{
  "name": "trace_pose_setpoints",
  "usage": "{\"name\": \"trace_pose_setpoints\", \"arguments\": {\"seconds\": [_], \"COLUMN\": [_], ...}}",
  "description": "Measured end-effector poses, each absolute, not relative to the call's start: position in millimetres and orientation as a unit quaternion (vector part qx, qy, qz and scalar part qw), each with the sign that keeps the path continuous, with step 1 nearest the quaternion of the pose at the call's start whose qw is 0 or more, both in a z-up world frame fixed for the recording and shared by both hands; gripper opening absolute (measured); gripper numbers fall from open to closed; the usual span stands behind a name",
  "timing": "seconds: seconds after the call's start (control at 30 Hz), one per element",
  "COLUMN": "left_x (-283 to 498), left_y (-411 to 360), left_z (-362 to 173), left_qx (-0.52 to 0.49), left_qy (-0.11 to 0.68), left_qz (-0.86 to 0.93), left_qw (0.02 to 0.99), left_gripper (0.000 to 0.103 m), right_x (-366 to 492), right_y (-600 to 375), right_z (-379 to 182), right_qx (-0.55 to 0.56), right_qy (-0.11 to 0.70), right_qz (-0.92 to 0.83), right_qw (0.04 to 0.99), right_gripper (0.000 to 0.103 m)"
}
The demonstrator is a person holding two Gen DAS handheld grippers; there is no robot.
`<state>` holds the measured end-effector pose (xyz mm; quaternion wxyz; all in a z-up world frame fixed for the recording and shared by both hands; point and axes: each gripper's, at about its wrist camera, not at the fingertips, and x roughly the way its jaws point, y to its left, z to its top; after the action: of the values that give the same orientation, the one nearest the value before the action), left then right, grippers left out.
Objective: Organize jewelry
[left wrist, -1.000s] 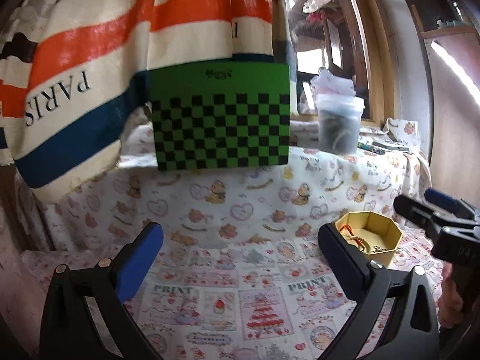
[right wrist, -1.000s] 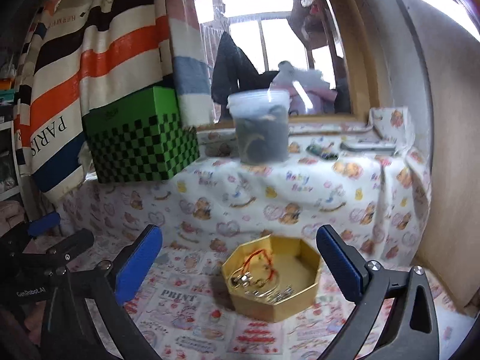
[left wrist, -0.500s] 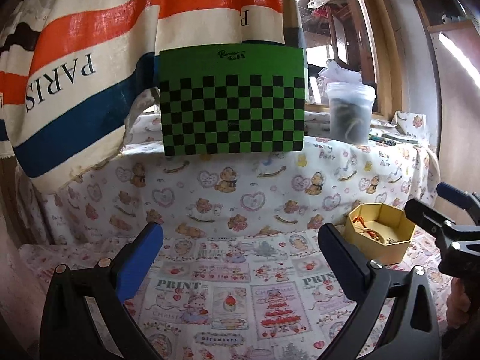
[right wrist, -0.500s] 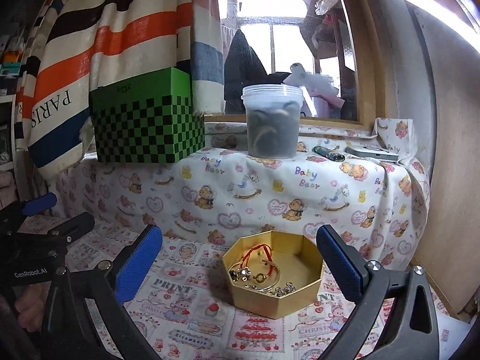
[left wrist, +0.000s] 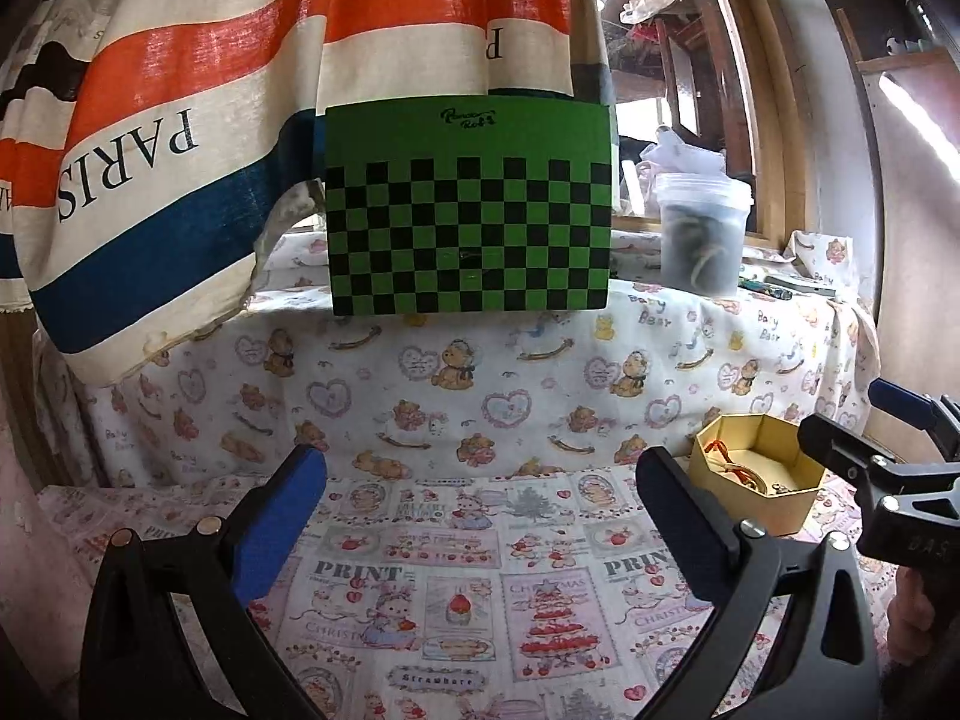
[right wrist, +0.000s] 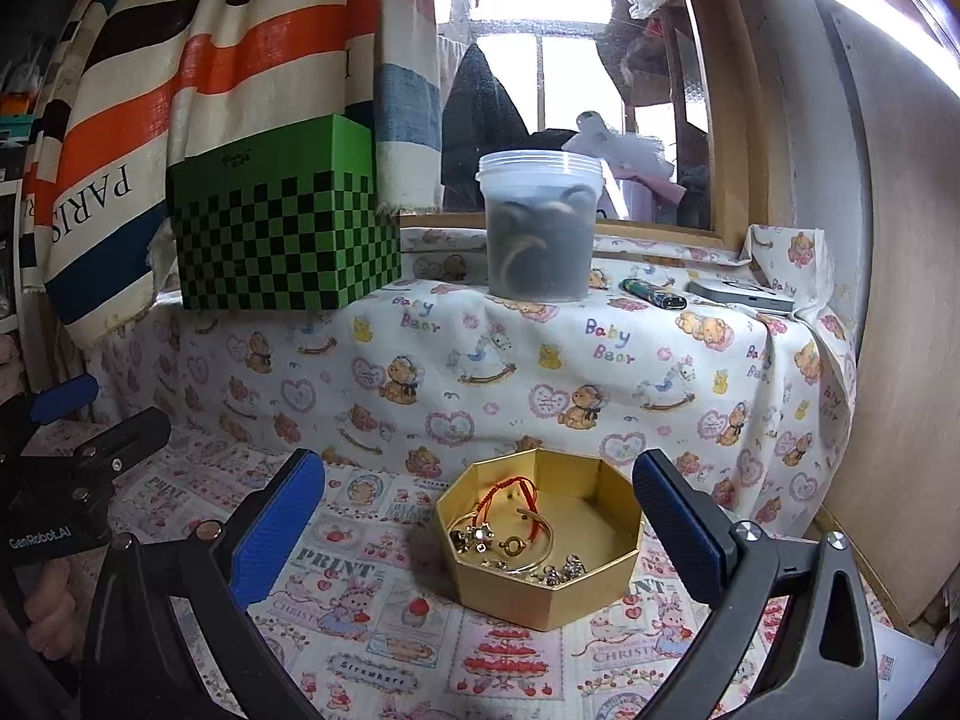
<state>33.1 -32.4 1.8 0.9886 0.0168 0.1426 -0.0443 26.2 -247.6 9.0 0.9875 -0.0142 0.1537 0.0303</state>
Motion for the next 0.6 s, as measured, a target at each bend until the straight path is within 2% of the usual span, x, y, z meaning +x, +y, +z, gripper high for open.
{"name": "trace_pose_setpoints", "arguments": {"seconds": [0.6], "left_x": [32.2], "left_y": [-32.2], "left_z": [1.9], "left_qx": [0.016], "left_qy": [0.143], "left_qz": [-0.039], "left_qw": [0.989], "left_gripper": [0.102], "right_x": [26.1], "right_y": [-248.1], "right_z": [9.2], "right_qx": [-0.014], "right_qy": [0.154], "right_qz": [0.026], "right_qw": [0.988], "right_gripper": [0.103]}}
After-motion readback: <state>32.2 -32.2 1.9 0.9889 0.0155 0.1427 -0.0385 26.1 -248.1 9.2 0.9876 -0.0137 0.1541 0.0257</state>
